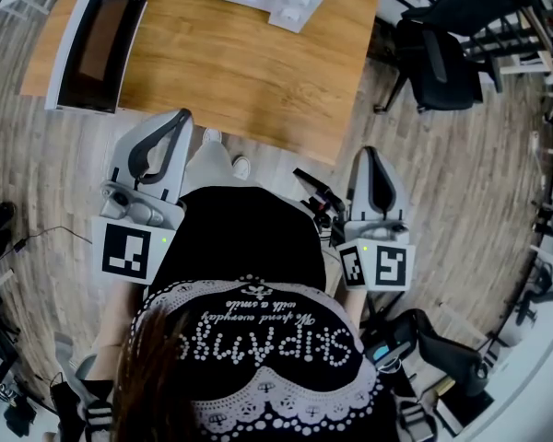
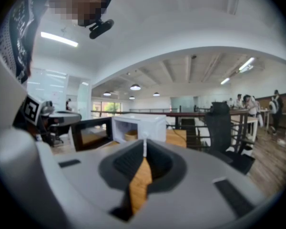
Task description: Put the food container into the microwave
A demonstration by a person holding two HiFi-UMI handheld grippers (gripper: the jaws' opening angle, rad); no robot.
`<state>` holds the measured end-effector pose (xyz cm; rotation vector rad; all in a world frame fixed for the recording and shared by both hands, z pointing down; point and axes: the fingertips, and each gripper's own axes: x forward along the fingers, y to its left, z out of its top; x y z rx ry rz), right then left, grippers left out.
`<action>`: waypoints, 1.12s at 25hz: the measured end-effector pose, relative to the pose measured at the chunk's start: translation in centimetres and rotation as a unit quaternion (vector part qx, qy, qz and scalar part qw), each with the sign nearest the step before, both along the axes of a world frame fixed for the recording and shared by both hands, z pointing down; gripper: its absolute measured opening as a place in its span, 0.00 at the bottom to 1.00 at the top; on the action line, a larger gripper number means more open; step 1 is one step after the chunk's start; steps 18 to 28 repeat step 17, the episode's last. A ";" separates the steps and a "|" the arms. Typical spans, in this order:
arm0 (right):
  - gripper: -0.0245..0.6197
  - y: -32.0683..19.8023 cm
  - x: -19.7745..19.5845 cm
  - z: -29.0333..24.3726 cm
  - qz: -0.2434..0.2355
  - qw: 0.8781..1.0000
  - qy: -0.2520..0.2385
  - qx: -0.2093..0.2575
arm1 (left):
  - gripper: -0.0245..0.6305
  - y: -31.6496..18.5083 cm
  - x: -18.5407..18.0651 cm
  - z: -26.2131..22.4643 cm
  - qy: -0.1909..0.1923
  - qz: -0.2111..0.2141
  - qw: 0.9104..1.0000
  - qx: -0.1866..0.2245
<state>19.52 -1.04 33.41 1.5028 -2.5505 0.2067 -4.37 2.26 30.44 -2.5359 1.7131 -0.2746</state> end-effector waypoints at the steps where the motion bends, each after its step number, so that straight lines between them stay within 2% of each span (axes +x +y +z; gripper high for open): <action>1: 0.10 0.1 0.1 -0.1 0.001 1.000 0.000 0.000 | 0.07 0.1 0.1 0.0 -0.001 0.001 1.000 -0.001; 28: 0.10 -0.3 -0.6 -0.2 -0.007 1.000 0.005 0.005 | 0.08 0.2 0.2 0.5 -0.014 0.014 1.000 -0.001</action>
